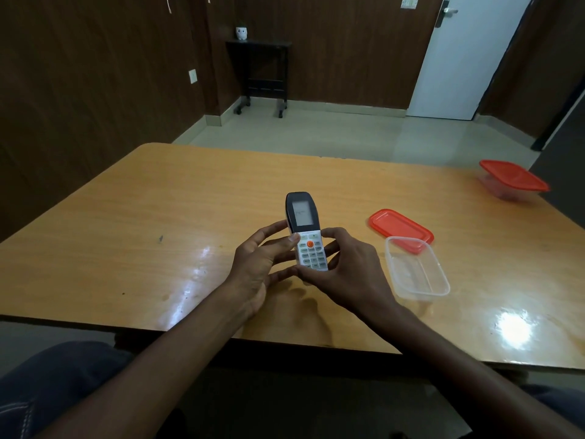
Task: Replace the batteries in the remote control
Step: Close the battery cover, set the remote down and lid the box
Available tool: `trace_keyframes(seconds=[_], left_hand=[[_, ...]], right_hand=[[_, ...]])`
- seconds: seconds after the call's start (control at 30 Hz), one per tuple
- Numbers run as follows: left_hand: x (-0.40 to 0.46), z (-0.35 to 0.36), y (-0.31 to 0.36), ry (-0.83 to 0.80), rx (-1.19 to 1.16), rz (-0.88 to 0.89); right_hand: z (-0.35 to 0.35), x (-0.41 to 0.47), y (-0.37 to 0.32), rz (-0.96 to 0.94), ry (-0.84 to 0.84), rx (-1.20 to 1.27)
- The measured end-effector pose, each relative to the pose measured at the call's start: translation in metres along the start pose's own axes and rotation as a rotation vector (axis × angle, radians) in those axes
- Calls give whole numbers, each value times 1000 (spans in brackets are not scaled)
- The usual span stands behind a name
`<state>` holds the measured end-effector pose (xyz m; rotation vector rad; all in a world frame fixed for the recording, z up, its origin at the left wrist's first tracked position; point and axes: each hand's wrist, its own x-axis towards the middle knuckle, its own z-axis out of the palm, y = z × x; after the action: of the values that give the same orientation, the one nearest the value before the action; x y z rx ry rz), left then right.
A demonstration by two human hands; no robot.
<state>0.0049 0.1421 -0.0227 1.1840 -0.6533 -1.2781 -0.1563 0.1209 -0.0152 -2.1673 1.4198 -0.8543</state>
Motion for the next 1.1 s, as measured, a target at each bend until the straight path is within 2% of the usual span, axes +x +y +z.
trace_keyframes(seconds=[0.13, 0.2, 0.23, 0.37, 0.5, 0.67, 0.9, 1.1], left_hand=[[0, 2, 2, -22, 4, 25], [1, 3, 3, -28, 99, 84], [3, 3, 2, -20, 226, 142], [12, -1, -5, 20, 1032, 402], [11, 0, -14, -4, 1435, 442], [17, -1, -13, -6, 1485, 459], [23, -1, -14, -10, 1517, 483], [24, -1, -16, -5, 1522, 521]], right_hand=[[0, 0, 1, 40, 60, 8], [-2, 5, 2, 65, 91, -9], [-3, 9, 5, 82, 108, -27], [-8, 43, 26, 138, 196, -139], [-10, 91, 41, 240, 155, -291], [1, 137, 54, 327, 95, -321], [7, 173, 67, 409, 112, -322], [-6, 174, 71, 393, 89, -365]])
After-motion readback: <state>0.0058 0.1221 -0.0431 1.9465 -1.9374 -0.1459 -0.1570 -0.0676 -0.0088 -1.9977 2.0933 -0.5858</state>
